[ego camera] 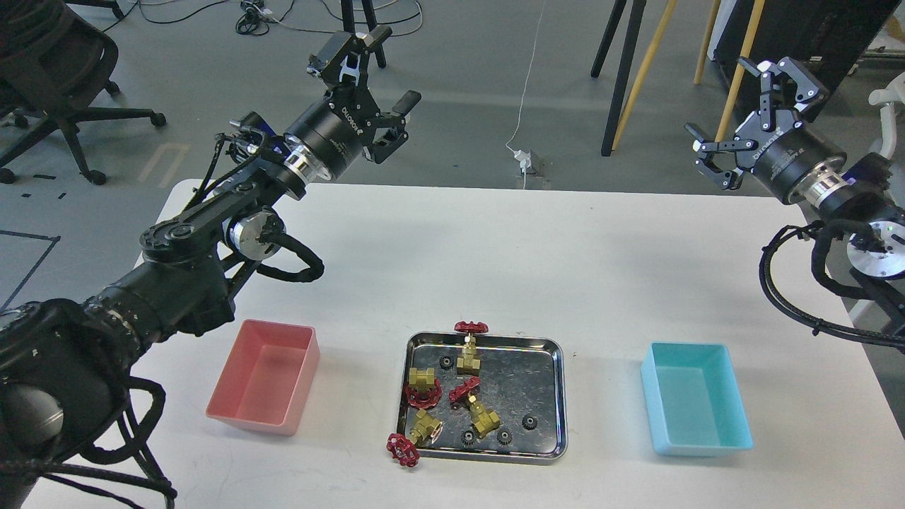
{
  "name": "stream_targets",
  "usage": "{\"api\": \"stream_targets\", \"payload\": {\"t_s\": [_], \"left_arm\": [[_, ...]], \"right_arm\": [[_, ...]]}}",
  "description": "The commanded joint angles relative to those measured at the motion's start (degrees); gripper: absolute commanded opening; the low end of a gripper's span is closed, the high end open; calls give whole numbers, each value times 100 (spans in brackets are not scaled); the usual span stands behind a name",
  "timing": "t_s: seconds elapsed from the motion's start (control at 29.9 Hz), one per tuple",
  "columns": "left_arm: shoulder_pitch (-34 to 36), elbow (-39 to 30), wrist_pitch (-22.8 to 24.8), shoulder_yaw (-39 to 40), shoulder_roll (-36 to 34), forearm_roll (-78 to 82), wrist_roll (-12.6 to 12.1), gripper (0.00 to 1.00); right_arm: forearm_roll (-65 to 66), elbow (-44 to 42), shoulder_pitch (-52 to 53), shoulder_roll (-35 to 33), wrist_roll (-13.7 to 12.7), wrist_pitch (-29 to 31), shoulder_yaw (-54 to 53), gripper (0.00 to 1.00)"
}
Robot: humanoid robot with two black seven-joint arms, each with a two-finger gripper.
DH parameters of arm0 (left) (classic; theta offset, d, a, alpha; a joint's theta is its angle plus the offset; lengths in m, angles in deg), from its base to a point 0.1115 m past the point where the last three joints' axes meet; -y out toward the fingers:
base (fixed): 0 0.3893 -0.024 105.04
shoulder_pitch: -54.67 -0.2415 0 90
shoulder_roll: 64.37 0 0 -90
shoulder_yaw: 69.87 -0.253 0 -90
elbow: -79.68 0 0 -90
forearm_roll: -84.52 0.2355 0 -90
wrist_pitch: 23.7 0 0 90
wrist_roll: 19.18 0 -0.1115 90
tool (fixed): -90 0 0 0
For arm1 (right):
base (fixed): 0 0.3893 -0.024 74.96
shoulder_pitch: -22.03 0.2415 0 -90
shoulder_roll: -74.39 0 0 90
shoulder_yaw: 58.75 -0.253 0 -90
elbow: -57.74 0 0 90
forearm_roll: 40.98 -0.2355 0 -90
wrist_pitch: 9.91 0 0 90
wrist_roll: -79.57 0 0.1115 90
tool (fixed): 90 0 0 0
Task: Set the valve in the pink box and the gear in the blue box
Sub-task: 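Move the left gripper down toward the brass valve on the tray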
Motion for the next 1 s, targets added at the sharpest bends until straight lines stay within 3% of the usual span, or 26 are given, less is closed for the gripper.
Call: {"api": "stream_targets", "payload": {"t_s": [0.0,0.33,0.5,0.67,0.73,0.84,0.97], "left_arm": [[2,-3,-1,6,-14,3,0,100],[-155,314,-1,577,-550,-384,0,100],[-270,-923,-1,569,-1339,-130,0,100],[-52,-2066,-1,455,-2087,1870,0,100],[255,-2305,-1,-87,-2342,2444,0,100],[1133,-2551,-1,-1755,-2720,2893,0,100],[2346,-3367,-1,-3927,-2976,4016,0,100]], "right_arm": [[2,-36,-6,-15,1,0,-36,99],[-103,-361,195,-58,1,0,-562,99],[-94,-396,389,-67,-34,0,-599,99],[-86,-431,539,-67,-201,0,-572,99],[-94,-475,548,-59,-298,0,-572,99],[-94,-484,530,-59,-307,0,-581,99],[-94,-537,469,-85,-307,0,-590,99]]}}
